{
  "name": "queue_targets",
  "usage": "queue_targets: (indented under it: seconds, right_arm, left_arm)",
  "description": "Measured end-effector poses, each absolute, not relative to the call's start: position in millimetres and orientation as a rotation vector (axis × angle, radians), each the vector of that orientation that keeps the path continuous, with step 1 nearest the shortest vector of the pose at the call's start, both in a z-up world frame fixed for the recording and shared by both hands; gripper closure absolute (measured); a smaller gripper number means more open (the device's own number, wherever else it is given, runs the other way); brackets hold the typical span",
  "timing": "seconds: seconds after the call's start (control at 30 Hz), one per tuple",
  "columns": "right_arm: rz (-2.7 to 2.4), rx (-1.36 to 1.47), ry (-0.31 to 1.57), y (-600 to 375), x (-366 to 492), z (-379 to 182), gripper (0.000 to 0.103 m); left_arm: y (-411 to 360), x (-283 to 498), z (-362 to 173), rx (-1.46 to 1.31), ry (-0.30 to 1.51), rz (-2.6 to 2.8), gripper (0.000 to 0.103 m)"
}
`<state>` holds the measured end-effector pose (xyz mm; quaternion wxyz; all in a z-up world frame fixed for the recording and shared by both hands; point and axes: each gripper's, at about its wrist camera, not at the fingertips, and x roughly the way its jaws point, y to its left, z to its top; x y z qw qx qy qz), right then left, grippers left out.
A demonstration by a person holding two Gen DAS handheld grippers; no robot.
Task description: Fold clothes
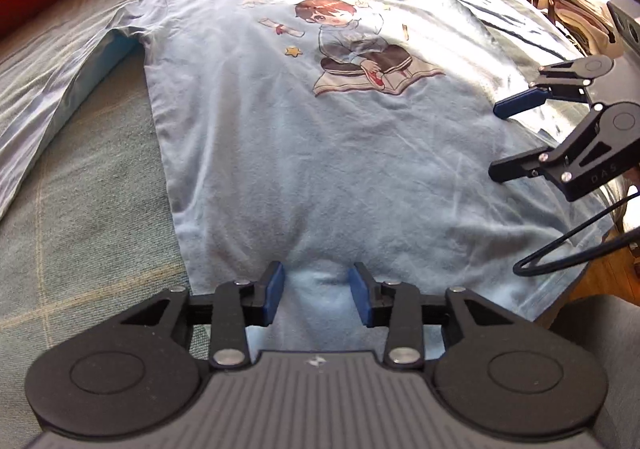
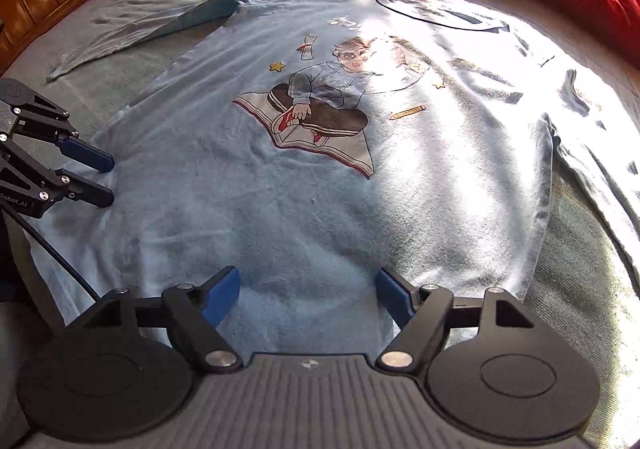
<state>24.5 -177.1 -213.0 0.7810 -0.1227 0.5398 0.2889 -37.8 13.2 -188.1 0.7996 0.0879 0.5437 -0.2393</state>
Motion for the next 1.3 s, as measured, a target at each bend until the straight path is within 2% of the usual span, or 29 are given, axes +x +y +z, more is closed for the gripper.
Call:
queue_targets:
  seconds: [0.07,0.17,0.27,0.3,0.5,0.73,0.87,1.07,1.17,1.3]
  right_arm:
    - [0.596,-0.261,1.141,-175.6,25.4,-216.0,0.0]
    - [0.555,-0.254,1.104,-173.4,26.7,-220.6,0.0]
    - [0.528,-0.247,1.083,-172.2,27.7,-223.7,0.0]
    - [0.528,-0.245,1.084,-172.3,27.9,-224.0,0.0]
    - [0.523,-0.232,1.091,-173.1,29.0,-225.4,0.0]
    - [0.527,-0.213,1.04,-177.9,19.9,-222.2,0.0]
    - [0.517,-0.061,0.978,-193.8,4.6,-203.8,0.0]
    - [0.538,0.282,0.875,-236.2,-59.3,-163.1,0.0]
    - [0.571,0.431,0.835,-255.7,-95.7,-162.5,0.0]
    - [0.54,0.539,0.836,-266.8,-133.0,-176.8,0.0]
  left_arm:
    - [17.1,-38.5,-187.9,0.16,1.162,-0.519,0.058]
    - [21.7,-39.3,-187.7,0.123,1.157,-0.527,0.057]
    - [19.1,-39.7,-188.8,0.102,1.154,-0.525,0.048]
    - [17.8,-40.4,-189.2,0.1,1.151,-0.525,0.042]
    - [9.9,-48.7,-191.9,0.123,1.115,-0.515,0.033]
    - [9.7,-67.4,-197.6,0.154,0.987,-0.505,0.031]
    - [15.5,-80.7,-197.7,0.127,0.91,-0.484,0.031]
    - [42.9,-112.1,-160.2,-0.158,0.906,-0.419,0.032]
    - [60.0,-139.3,-140.2,-0.305,0.888,-0.386,0.031]
    - [78.4,-160.8,-139.1,-0.415,0.886,-0.316,0.031]
